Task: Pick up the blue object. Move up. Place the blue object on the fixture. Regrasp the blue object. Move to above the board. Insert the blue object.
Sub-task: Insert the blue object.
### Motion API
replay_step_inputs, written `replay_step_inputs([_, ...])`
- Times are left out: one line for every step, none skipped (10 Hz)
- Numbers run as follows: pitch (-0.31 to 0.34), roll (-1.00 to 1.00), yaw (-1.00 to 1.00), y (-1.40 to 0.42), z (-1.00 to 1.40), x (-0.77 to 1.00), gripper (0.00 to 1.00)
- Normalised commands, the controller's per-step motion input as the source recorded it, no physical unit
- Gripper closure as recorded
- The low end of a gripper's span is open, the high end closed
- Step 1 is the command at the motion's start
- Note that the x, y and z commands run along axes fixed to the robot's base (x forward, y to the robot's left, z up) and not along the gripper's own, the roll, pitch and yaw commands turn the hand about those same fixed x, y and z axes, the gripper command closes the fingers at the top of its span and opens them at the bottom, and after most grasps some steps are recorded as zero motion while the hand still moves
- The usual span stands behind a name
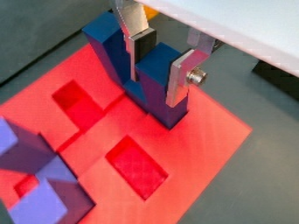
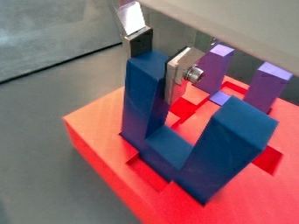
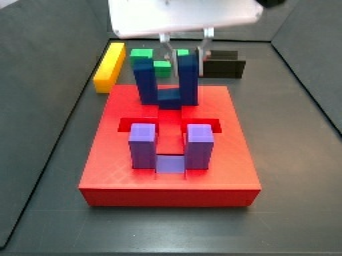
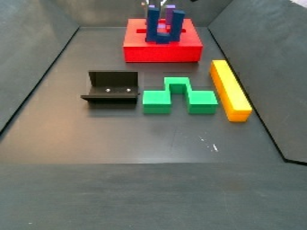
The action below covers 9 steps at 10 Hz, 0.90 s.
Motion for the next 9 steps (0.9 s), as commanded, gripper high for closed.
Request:
replay_step_inputs([0.087, 0.05, 0.09, -0.02, -0.57, 1.00, 1.00])
replay_step_inputs([0.103, 0.00, 0.10, 0.00, -0.59, 1.00, 1.00])
replay_step_inputs([0.130, 0.00, 0.14, 0.15, -0.56, 1.00, 1.00])
replay_step_inputs([0.180, 0.04, 0.17, 0.14, -0.51, 0.99, 1.00])
replay_step_inputs([0.193, 0.02, 0.23, 0.17, -0.46, 0.80, 1.00])
replay_step_inputs([0.220, 0.05, 0.24, 0.04, -0.59, 0.56, 1.00])
replay_step_inputs([0.250, 0.00, 0.09, 0.00, -0.57, 0.35, 1.00])
replay_step_inputs([0.283, -0.06, 0.10, 0.06, -0.55, 0.33, 1.00])
replay_step_inputs([0.229, -0.05, 0.09, 0.07, -0.43, 0.25, 1.00])
